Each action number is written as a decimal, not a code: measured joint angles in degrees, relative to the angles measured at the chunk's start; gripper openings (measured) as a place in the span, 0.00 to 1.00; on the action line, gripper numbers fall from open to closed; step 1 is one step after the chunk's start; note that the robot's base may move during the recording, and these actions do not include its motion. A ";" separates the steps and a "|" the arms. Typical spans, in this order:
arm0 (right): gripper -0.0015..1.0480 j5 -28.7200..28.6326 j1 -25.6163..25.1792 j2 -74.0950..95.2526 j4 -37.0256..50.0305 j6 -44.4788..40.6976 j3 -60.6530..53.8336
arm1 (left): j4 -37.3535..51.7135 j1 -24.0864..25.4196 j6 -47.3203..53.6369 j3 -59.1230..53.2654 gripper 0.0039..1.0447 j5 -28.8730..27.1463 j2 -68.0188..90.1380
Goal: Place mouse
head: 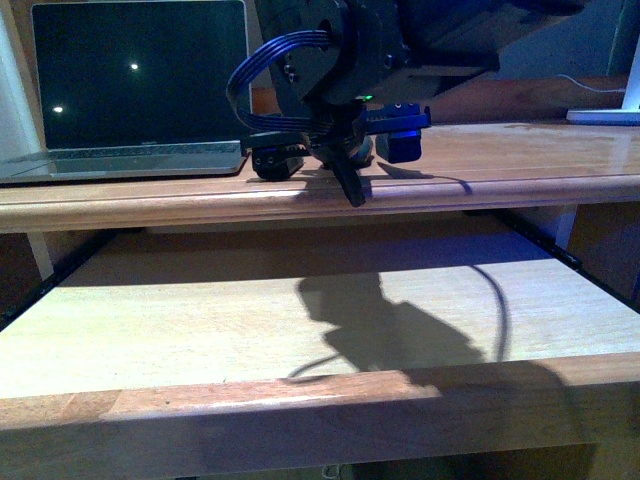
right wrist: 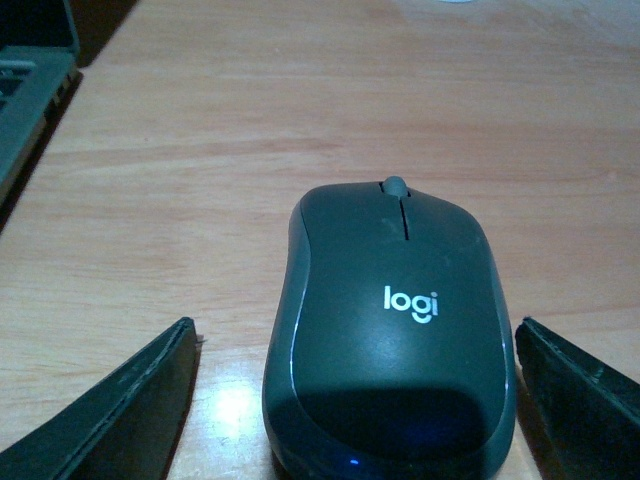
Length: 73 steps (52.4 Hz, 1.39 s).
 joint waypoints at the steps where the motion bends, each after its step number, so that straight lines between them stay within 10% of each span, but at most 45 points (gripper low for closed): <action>1: 0.94 -0.59 -0.15 -0.61 1.05 0.42 -0.98 | 0.00 0.00 0.00 0.00 0.93 0.00 0.00; 15: 0.93 -14.80 -6.12 -22.73 17.88 1.75 -23.04 | 0.00 0.00 -0.02 0.00 0.93 0.02 0.00; 29: 0.93 -48.74 -17.29 -52.76 29.22 -2.71 -65.66 | 0.00 0.00 0.00 0.02 0.93 0.02 0.00; 42: 0.93 -67.67 -25.55 -66.34 29.14 -11.76 -89.35 | 0.00 0.00 -0.02 0.02 0.93 0.02 0.00; 59: 0.93 -72.19 -27.69 -66.60 29.90 -21.49 -102.49 | 0.00 0.00 0.00 0.02 0.93 0.02 0.00; 73: 0.93 -62.03 -18.62 -55.08 43.34 -18.99 -100.39 | 0.00 0.00 0.00 0.02 0.93 0.02 0.00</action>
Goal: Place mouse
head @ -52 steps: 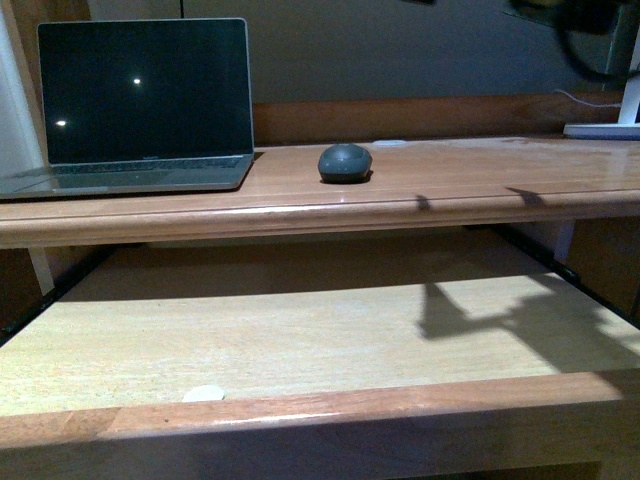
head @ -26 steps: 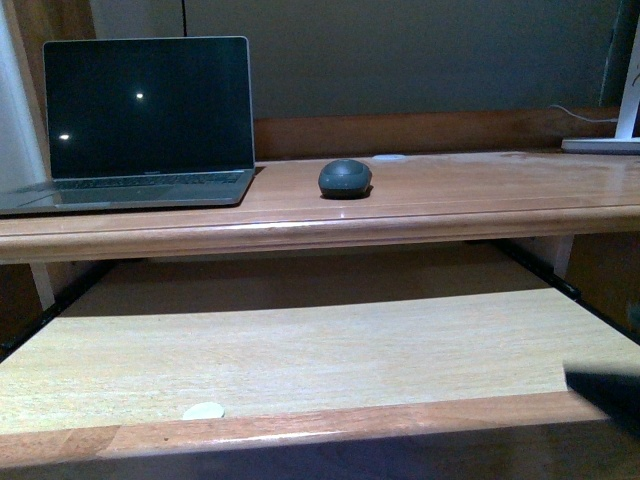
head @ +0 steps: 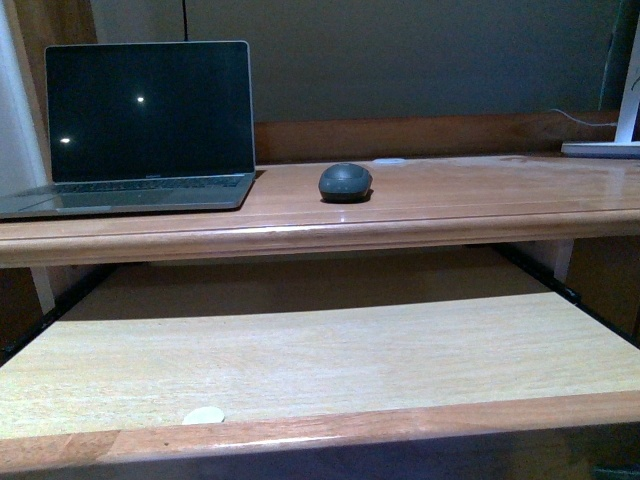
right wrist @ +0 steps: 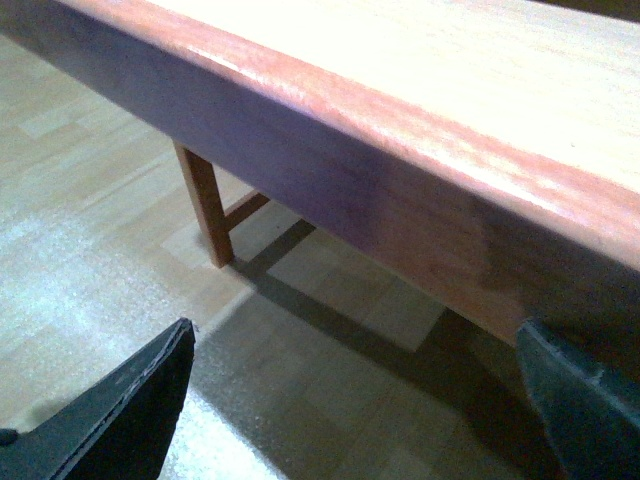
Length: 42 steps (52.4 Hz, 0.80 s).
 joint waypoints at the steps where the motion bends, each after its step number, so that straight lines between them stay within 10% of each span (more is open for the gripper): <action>1: 0.93 0.44 0.37 0.46 0.37 0.09 0.22 | 0.00 0.00 0.00 0.00 0.93 0.00 0.00; 42: 0.93 32.24 16.26 35.78 -1.38 9.68 41.22 | 0.00 0.00 0.00 0.00 0.93 0.00 0.00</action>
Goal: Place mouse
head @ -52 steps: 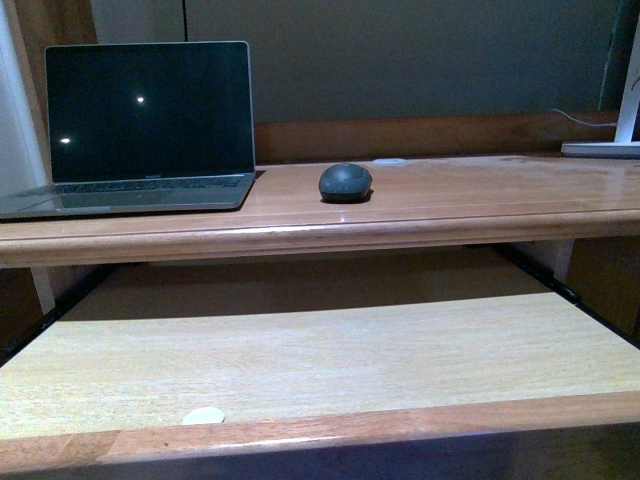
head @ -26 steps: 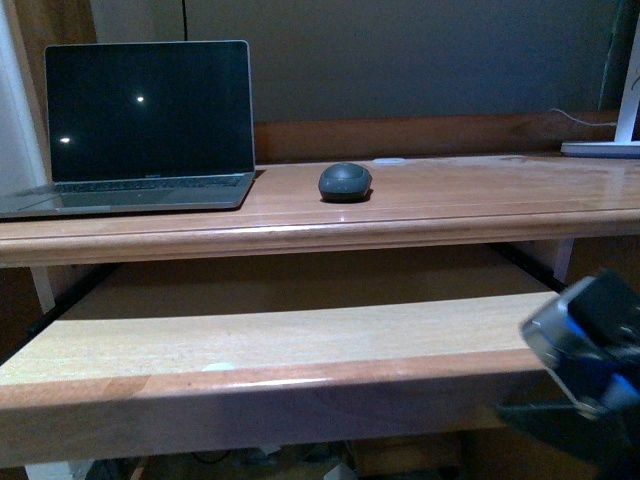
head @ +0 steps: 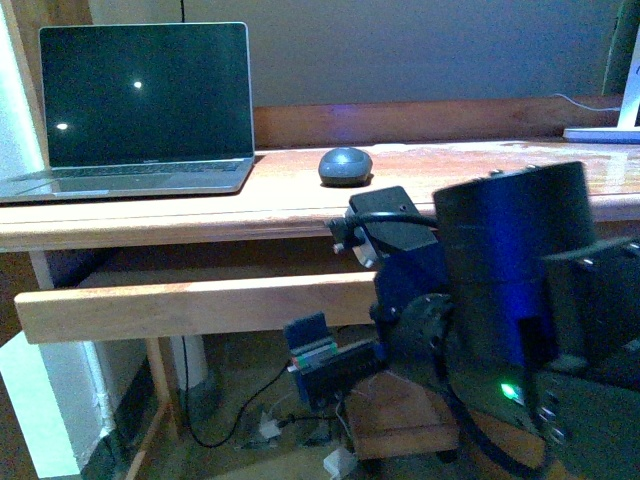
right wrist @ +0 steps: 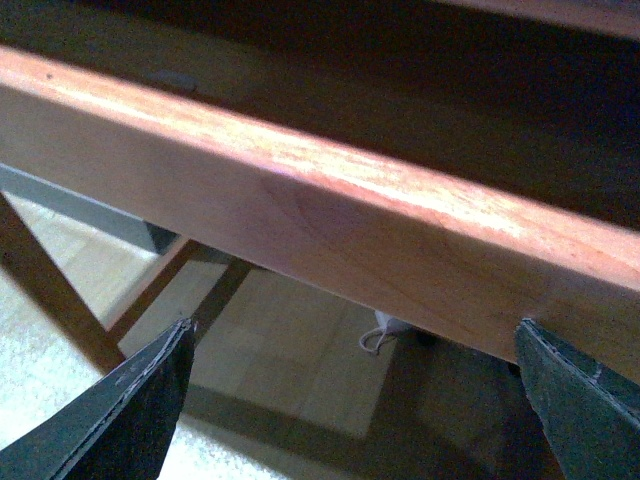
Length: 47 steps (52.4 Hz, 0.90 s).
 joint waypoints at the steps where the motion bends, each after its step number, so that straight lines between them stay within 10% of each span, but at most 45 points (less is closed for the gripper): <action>1: 0.93 0.17 0.04 0.31 -0.17 0.26 0.59 | 0.00 0.00 0.00 0.00 0.93 0.00 0.00; 24: 0.93 2.78 -1.09 -1.77 -2.69 5.75 0.37 | 0.00 0.00 0.00 0.00 0.93 -0.02 0.00; 47: 0.93 -10.08 -12.63 -57.37 -22.21 17.64 -33.59 | 0.00 0.00 0.00 0.00 0.93 -0.02 0.00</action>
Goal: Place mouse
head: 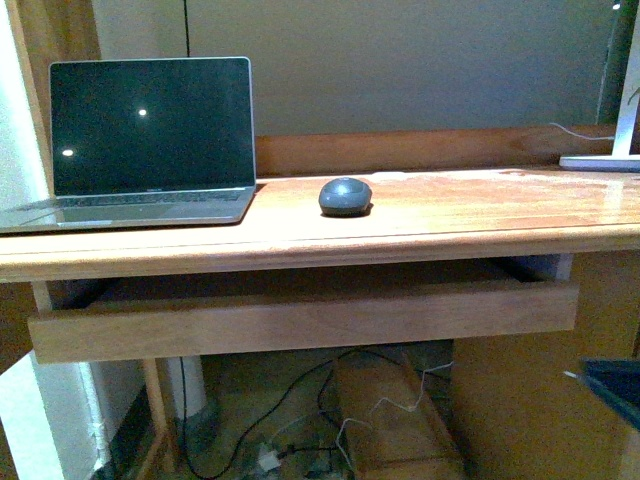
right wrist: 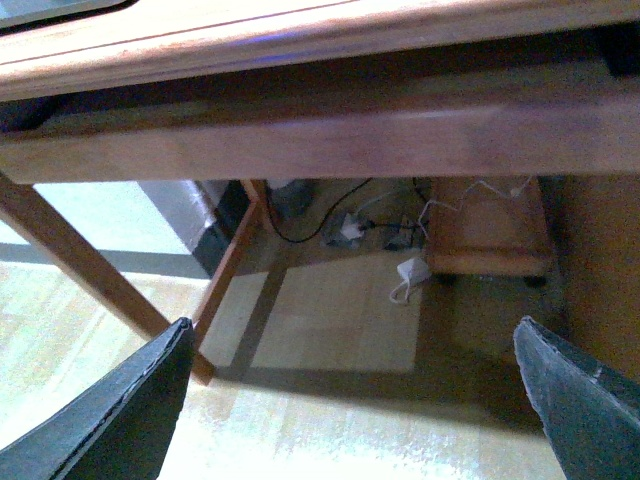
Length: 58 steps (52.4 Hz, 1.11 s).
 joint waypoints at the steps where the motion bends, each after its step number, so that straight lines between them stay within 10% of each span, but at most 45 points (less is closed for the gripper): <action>1: 0.93 -0.04 -0.26 -1.55 -0.72 0.20 -0.59 | 0.00 0.00 0.00 -0.02 0.93 0.02 0.00; 10: 0.93 -2.36 -2.95 -34.60 -20.17 2.93 -10.51 | 0.00 0.00 0.00 0.00 0.93 0.00 0.00; 25: 0.93 -16.41 -16.52 -47.10 -22.14 2.34 -19.21 | 0.00 0.00 0.00 0.00 0.93 0.02 0.00; 35: 0.66 13.35 -12.15 -51.87 -17.29 -9.84 -19.52 | 0.00 0.07 0.02 0.00 0.93 0.00 -0.02; 58: 0.02 4.94 -22.47 -51.41 -18.56 -14.01 -19.19 | 0.00 0.04 0.02 0.00 0.93 0.02 -0.04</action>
